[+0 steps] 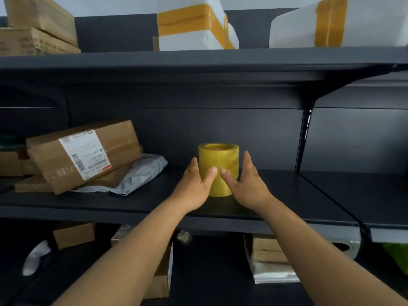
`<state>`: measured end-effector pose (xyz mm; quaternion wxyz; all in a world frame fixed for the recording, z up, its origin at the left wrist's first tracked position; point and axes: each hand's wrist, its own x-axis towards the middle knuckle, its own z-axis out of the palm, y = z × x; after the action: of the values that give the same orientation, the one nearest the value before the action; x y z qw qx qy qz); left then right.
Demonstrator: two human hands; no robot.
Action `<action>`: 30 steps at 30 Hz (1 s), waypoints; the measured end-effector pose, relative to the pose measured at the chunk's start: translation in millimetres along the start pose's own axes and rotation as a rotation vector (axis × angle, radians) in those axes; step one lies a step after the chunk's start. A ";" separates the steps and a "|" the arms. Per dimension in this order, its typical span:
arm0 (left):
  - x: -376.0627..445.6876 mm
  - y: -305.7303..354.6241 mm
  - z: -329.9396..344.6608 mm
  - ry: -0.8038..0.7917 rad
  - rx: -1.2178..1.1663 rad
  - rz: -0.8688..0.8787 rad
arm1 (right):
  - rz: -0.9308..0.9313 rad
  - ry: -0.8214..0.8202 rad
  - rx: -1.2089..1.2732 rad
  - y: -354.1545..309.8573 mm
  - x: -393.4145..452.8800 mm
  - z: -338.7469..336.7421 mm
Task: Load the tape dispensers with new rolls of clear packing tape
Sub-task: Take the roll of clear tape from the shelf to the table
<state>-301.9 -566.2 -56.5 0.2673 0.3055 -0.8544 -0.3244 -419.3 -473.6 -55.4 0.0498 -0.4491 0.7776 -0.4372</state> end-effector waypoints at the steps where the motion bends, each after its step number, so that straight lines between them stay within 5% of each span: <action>1: 7.4 -0.6 3.8 0.018 -0.029 -0.017 | 0.020 0.009 0.033 3.2 8.4 2.6; 21: 59.2 -27.2 34.8 0.183 -0.364 0.018 | 0.031 -0.091 0.414 40.1 67.1 24.7; 30: 30.8 -6.5 42.2 0.156 -0.393 0.082 | 0.061 0.042 0.396 35.1 18.9 -0.4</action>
<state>-348.0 -575.0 -80.5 0.3999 0.2367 -0.7631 -0.4492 -453.7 -479.8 -74.6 0.1343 -0.3977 0.6905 -0.5891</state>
